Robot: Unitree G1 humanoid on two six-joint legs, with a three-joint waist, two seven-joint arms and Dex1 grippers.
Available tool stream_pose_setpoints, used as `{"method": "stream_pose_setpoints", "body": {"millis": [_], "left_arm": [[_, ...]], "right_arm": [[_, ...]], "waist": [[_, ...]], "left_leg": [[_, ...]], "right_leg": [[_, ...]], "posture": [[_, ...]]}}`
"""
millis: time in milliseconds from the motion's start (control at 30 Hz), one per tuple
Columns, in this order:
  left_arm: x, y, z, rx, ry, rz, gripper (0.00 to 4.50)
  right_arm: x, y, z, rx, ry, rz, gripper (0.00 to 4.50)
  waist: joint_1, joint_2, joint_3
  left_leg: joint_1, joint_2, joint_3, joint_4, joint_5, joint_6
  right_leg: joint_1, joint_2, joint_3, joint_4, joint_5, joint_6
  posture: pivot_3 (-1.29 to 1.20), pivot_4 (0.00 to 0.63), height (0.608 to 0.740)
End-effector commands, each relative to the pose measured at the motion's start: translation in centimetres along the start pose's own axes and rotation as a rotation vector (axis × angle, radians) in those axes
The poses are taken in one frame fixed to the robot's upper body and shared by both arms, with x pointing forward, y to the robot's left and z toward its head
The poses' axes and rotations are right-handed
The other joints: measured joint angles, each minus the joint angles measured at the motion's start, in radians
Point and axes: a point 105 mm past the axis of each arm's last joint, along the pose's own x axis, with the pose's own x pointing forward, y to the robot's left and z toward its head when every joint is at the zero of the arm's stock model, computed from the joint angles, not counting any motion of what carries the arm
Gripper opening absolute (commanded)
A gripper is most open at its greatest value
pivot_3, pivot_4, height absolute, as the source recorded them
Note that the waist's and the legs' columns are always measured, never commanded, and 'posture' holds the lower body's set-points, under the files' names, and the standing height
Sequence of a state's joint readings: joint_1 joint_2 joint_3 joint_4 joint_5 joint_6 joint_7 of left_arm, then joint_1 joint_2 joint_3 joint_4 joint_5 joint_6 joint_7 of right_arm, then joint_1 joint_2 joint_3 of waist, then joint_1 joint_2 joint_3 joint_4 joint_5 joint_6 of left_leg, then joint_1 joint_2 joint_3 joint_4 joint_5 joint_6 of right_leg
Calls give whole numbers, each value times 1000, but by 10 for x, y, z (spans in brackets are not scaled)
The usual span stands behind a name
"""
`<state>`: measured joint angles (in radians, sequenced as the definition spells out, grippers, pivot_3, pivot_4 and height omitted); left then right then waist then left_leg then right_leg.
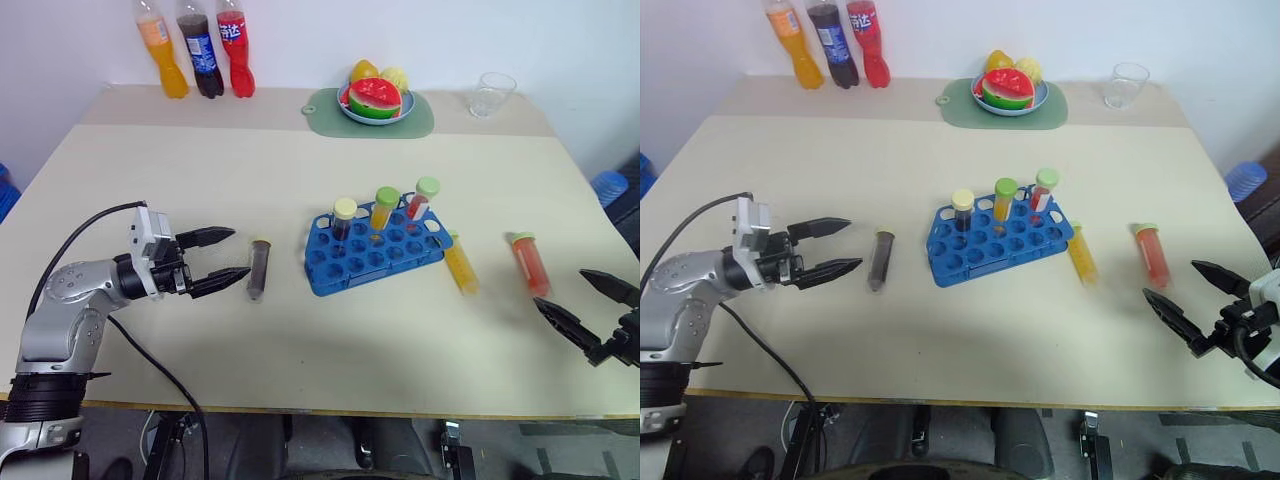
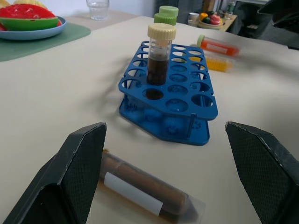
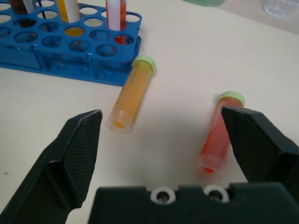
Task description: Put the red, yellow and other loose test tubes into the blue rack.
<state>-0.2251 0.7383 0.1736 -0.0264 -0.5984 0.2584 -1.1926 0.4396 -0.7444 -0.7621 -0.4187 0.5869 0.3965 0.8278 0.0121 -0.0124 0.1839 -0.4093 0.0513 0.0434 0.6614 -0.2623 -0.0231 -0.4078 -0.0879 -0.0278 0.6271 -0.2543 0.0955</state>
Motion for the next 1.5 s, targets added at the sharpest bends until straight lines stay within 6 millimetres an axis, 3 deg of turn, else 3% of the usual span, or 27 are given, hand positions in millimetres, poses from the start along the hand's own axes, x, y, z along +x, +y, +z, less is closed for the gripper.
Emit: {"method": "stream_pose_setpoints", "body": {"millis": [33,300,500,700,933,1067,1233,1500], "left_arm": [[-7,0,6,47,11,-5,4194],[-6,0,11,57,-5,-46,4194],[-5,-13,12,85,-8,-195,4194],[13,-23,12,106,-18,-267,4194],[23,-36,12,123,-3,-371,4194],[27,-44,14,138,-2,-411,4194],[29,-52,16,143,-7,-427,4194],[24,-62,16,123,-1,-407,4194]], "right_arm": [[1,0,11,-13,-46,-5,4500],[9,3,13,-16,-64,-2,4500],[17,1,20,-13,-65,12,4500],[34,-25,19,83,90,-84,4500],[55,-76,9,137,457,-145,4500],[71,-93,9,213,543,-149,4500],[97,-103,13,319,585,-137,4500],[124,-94,7,446,652,-93,4500]], "waist": [[0,0,0],[0,0,0],[0,0,0],[-1,0,0],[-3,1,1],[-8,1,1],[-22,3,2],[-26,3,2]], "left_leg": [[0,0,0,0,0,0],[0,0,0,0,0,0],[0,0,0,0,0,0],[0,0,1,1,0,0],[-1,0,2,0,0,0],[-2,0,2,0,0,1],[-8,0,3,1,0,1],[-17,0,4,2,0,1]], "right_leg": [[0,0,0,0,0,0],[0,0,0,0,0,0],[0,0,0,0,0,0],[0,-1,0,0,0,0],[-3,0,1,0,0,-1],[-4,0,2,1,0,-1],[-10,0,3,2,1,0],[-19,1,3,5,3,4]], "posture": [[0,150,740],[0,150,740],[0,150,740],[0,150,740],[0,150,740],[0,150,740],[0,150,740],[0,150,740]]}}
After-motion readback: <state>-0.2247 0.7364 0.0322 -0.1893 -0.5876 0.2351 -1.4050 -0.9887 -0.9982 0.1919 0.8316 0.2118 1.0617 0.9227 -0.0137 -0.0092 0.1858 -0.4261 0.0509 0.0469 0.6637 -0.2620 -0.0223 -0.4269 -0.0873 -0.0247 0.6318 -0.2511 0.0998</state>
